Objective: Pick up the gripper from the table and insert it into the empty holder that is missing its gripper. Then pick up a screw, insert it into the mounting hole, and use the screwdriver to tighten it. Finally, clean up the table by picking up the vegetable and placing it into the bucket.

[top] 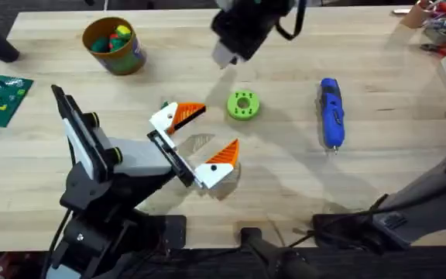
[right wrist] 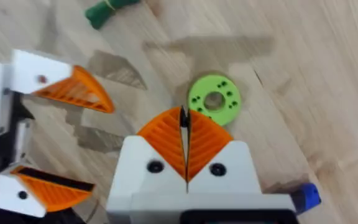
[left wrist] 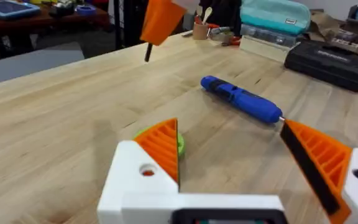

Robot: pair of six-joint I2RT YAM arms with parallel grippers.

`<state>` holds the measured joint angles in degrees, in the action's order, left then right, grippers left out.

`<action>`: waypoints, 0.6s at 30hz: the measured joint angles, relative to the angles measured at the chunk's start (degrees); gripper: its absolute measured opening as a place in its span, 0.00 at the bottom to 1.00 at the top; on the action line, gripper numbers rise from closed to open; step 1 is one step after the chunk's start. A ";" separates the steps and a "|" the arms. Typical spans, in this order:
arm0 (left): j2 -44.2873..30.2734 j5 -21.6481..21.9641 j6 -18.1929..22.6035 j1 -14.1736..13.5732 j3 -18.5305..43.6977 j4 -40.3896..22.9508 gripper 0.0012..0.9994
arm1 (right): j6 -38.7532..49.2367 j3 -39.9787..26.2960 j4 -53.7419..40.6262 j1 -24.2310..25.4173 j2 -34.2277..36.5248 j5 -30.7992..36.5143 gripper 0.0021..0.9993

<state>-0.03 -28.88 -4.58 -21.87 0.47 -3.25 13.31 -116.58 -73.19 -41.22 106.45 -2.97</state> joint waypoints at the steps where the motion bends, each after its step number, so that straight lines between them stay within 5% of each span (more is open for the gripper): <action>1: -0.01 0.01 0.00 0.00 0.00 0.00 0.99 | 0.01 -0.35 0.23 -0.91 0.00 -0.09 0.01; 18: -0.01 0.01 0.00 0.00 0.00 0.00 0.99 | 0.92 -0.80 3.28 -13.18 -0.01 -0.53 0.01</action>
<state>-0.04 -28.87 -4.58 -21.87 0.47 -3.25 14.23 -117.38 -69.91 -54.39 106.45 -3.50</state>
